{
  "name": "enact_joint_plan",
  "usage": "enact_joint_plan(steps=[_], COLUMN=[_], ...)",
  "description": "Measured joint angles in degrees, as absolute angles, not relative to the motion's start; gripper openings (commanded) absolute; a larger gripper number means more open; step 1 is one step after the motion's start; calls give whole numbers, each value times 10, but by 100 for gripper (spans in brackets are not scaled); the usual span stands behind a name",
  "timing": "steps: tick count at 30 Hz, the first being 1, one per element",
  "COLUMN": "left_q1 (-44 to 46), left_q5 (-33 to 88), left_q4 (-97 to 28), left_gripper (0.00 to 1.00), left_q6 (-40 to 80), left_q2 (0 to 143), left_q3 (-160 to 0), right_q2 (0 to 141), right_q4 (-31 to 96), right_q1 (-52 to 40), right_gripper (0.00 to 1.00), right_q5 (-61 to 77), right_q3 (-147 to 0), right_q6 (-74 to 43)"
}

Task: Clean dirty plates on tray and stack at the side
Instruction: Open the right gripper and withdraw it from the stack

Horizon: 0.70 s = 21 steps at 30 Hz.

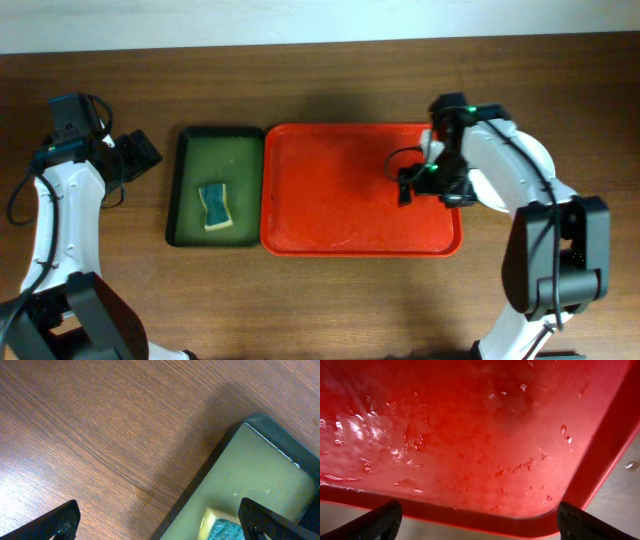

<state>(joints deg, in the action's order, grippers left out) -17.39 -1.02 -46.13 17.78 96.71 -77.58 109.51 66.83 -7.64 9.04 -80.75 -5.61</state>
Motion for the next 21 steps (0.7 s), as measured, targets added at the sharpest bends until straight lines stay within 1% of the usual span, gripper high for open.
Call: enact_joint_plan(steps=[3, 7, 21], left_q1=[-174, -174, -174], left_q5=[-10, -10, -10], left_q4=[-461, -461, -461], left_gripper=[99, 99, 99], left_q6=[178, 178, 178], left_q2=[967, 967, 967], left_q3=[-776, -776, -776], right_q2=[1095, 1095, 1095], right_q4=[655, 642, 625], right_q1=[-121, -128, -128], right_gripper=[99, 99, 99], right_q5=[11, -32, -41], right_q3=[-807, -807, -807], right_q6=[-31, -24, -23])
